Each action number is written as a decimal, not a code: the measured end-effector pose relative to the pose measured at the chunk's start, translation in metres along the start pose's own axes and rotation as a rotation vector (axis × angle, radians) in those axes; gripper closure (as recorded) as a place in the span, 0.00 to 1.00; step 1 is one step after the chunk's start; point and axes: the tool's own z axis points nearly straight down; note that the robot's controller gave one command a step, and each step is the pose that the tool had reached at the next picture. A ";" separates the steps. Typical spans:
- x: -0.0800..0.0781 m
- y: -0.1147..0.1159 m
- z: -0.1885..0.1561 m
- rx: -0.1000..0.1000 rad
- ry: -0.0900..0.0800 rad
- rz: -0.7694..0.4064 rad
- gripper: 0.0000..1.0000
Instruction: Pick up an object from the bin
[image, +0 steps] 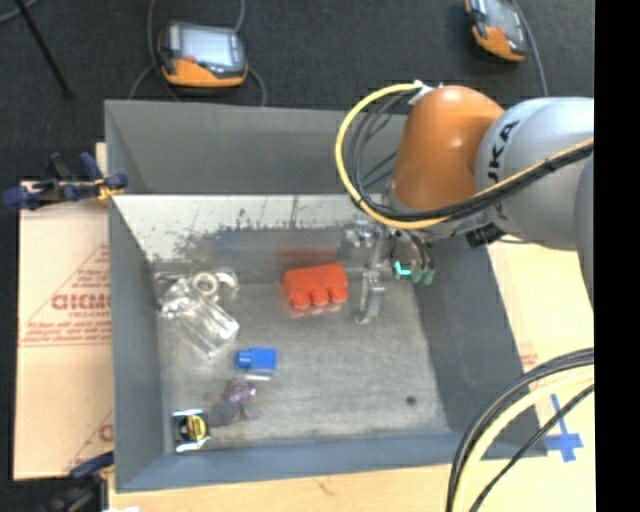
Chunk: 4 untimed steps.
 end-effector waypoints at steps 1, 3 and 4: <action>-0.018 0.005 0.094 -0.002 -0.007 0.057 0.00; -0.020 0.018 0.058 -0.001 -0.012 0.175 0.00; -0.020 0.012 0.093 -0.001 0.004 0.277 0.00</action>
Offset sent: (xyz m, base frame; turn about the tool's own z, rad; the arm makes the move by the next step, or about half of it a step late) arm 0.0164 0.0057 -0.0941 0.0586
